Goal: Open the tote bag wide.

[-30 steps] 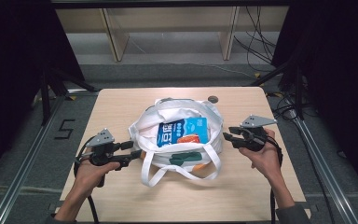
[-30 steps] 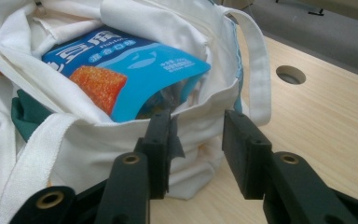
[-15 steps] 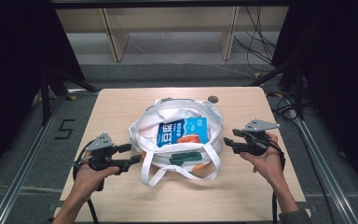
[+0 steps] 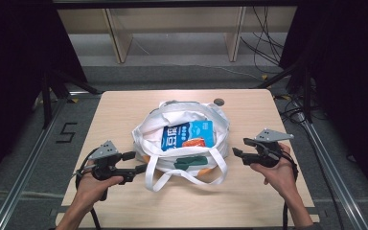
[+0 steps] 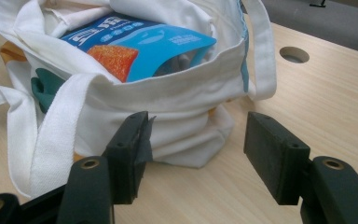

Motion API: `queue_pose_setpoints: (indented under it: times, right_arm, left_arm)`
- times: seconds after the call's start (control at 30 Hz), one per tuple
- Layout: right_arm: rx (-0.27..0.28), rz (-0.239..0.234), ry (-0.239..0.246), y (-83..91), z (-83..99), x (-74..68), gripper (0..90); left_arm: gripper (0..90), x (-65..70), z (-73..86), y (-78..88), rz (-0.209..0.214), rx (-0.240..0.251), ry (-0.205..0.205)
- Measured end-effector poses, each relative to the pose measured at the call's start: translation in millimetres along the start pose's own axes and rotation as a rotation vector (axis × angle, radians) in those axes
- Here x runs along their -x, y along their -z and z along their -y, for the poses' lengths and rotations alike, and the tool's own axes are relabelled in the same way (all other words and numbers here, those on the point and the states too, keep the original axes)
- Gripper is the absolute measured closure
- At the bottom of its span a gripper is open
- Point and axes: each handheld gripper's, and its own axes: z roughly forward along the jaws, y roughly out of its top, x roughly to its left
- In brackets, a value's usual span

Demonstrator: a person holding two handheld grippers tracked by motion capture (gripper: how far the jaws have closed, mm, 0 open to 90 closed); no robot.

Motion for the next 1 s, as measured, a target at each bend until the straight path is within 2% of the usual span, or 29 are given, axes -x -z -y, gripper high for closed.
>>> queue_pose_setpoints:
  times: [0.03, 0.07, 0.1, 0.17, 0.2, 0.27, 0.3, 0.37, 0.4, 0.43, 0.47, 0.53, 0.57, 0.63, 0.67, 0.73, 0.77, 0.8, 0.9, 0.93, 1.0]
  right_arm:
    - [-0.005, 0.001, -0.017, 0.8, 0.9, -1.5, 41.3]
    - [-0.004, 0.001, 0.001, 1.6, 1.1, -0.3, 41.1]
    - [-0.003, 0.0, -0.021, 2.2, 2.0, -2.5, 40.9]
    - [-0.004, 0.001, -0.001, 3.8, 3.2, -1.7, 40.4]
    - [0.001, -0.002, -0.022, 4.6, 4.4, -4.5, 40.2]
    - [-0.001, -0.005, -0.02, 6.2, 6.3, -5.9, 39.9]
    - [0.001, -0.008, -0.005, 7.1, 7.3, -5.2, 39.8]
    - [-0.006, -0.011, -0.018, 8.8, 10.3, -8.4, 39.6]
    - [0.01, -0.008, -0.006, 8.8, 12.1, -7.8, 39.2]
    - [-0.001, -0.016, -0.02, 10.1, 13.7, -9.4, 38.7]
    - [0.009, -0.021, -0.013, 10.1, 15.4, -8.9, 38.4]
    - [0.014, -0.019, -0.032, 11.2, 19.1, -9.9, 37.4]
    - [0.008, -0.021, -0.018, 11.7, 20.9, -8.9, 36.0]
    - [0.007, -0.012, -0.045, 12.4, 24.3, -10.3, 32.9]
    - [0.006, -0.008, -0.057, 12.7, 25.4, -11.3, 32.5]
    - [0.011, -0.008, -0.044, 13.0, 27.6, -10.2, 31.6]
    - [0.017, -0.006, -0.068, 13.3, 29.4, -13.2, 31.6]
    - [0.017, -0.008, -0.047, 13.2, 30.8, -12.4, 31.5]
    - [0.007, -0.016, -0.06, 15.1, 36.2, -16.6, 31.5]
    - [0.006, -0.012, -0.04, 15.7, 37.1, -15.4, 31.5]
    - [-0.003, -0.023, -0.057, 16.6, 40.2, -18.2, 31.5]
  left_arm:
    - [30.3, 0.5, 0.3, 0.2, 0.001, 0.0, -0.005]
    - [30.2, 1.7, 0.8, 0.4, 0.001, -0.003, 0.0]
    - [30.1, 3.0, 1.6, -0.1, 0.0, 0.003, 0.004]
    - [30.0, 4.3, 2.9, 0.4, 0.01, -0.001, -0.01]
    - [30.0, 5.6, 4.0, 0.6, 0.012, -0.003, -0.003]
    - [29.8, 7.7, 6.4, 0.6, 0.019, 0.002, -0.004]
    - [29.7, 7.8, 7.7, 1.5, 0.017, -0.006, -0.017]
    - [29.6, 8.9, 10.7, 2.2, 0.019, -0.006, -0.019]
    - [29.5, 10.6, 12.3, 1.9, 0.025, -0.001, -0.006]
    - [29.5, 10.7, 13.7, 2.9, 0.029, -0.011, -0.022]
    - [29.4, 12.1, 15.2, 3.6, 0.026, -0.011, -0.02]
    - [28.7, 12.7, 17.8, 5.4, 0.033, -0.012, -0.035]
    - [27.9, 12.8, 18.5, 5.9, 0.032, -0.013, -0.041]
    - [26.5, 14.8, 21.4, 5.9, 0.024, -0.01, -0.03]
    - [26.2, 15.2, 22.8, 5.8, 0.021, -0.014, -0.035]
    - [25.8, 14.7, 25.0, 5.2, 0.031, -0.017, -0.054]
    - [25.0, 15.9, 26.7, 4.4, 0.031, -0.013, -0.048]
    - [24.2, 15.9, 26.7, 4.4, 0.031, -0.013, -0.048]
    - [22.2, 18.5, 32.1, 3.2, 0.033, -0.021, -0.048]
    - [21.8, 19.9, 34.2, 3.0, 0.035, -0.025, -0.057]
    - [21.6, 22.6, 36.5, 2.6, 0.034, -0.018, -0.048]
